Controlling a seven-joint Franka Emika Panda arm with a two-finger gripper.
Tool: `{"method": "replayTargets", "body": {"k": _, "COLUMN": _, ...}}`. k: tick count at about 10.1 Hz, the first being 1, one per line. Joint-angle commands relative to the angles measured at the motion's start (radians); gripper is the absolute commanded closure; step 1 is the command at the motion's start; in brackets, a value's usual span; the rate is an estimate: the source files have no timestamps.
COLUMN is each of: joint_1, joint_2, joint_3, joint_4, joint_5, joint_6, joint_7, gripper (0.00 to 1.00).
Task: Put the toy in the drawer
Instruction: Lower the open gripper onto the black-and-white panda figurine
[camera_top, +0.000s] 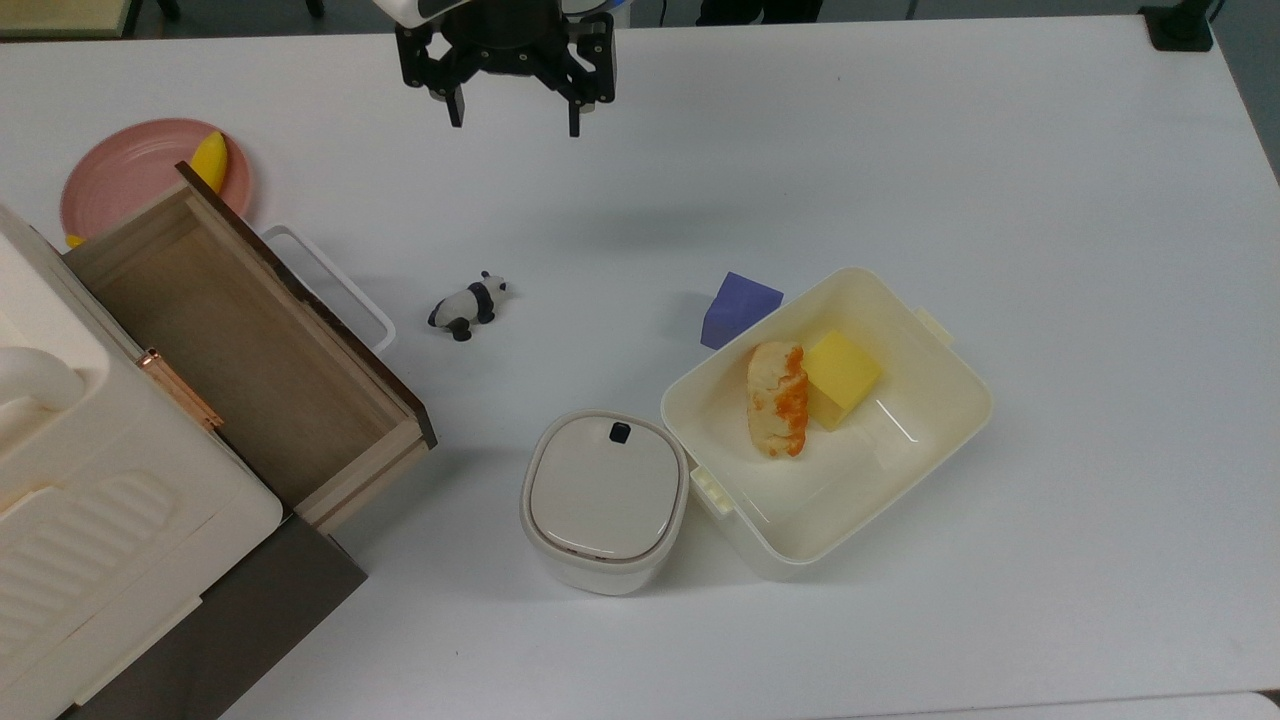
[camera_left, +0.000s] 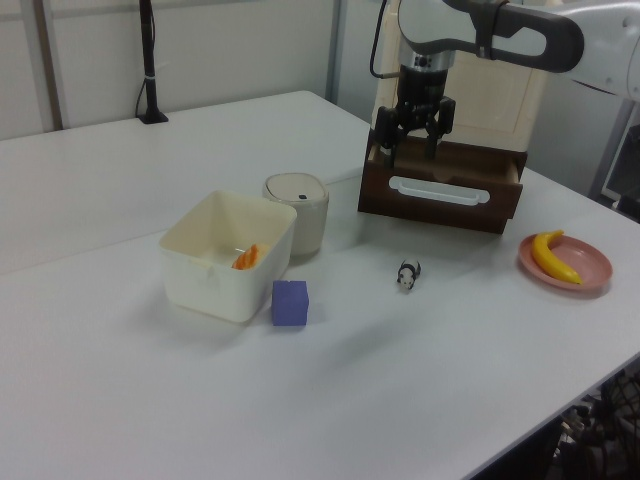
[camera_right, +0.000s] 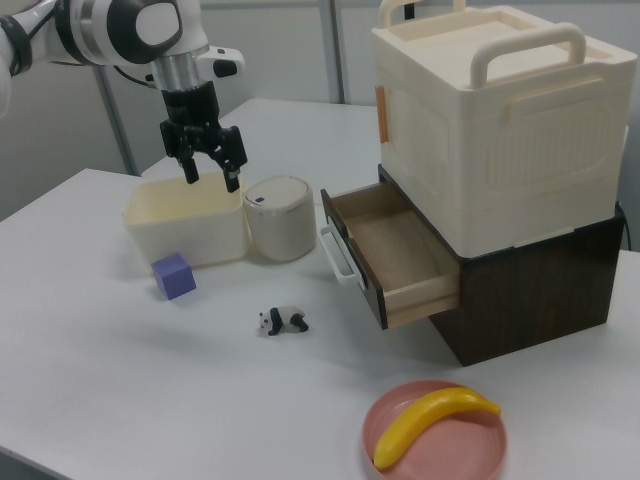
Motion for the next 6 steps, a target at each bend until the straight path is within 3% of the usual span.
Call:
{"method": "replayTargets", "body": {"k": 1, "joint_1": 0.028, "joint_2": 0.042, "joint_3": -0.001, "joint_4": -0.038, "joint_5": 0.009, "joint_6": 0.030, "joint_7": -0.143, "gripper": 0.05}}
{"method": "replayTargets", "body": {"k": 2, "joint_1": 0.027, "joint_2": 0.059, "joint_3": -0.001, "joint_4": -0.056, "joint_5": 0.015, "joint_6": 0.069, "joint_7": -0.124, "gripper": 0.05}}
{"method": "replayTargets", "body": {"k": 4, "joint_1": 0.011, "joint_2": 0.120, "joint_3": -0.004, "joint_4": -0.107, "joint_5": 0.010, "joint_6": 0.138, "joint_7": 0.212, "gripper": 0.05}}
{"method": "replayTargets", "body": {"k": 6, "joint_1": 0.013, "joint_2": 0.130, "joint_3": -0.044, "joint_4": -0.204, "joint_5": 0.005, "joint_6": 0.212, "joint_7": 0.322, "gripper": 0.05}}
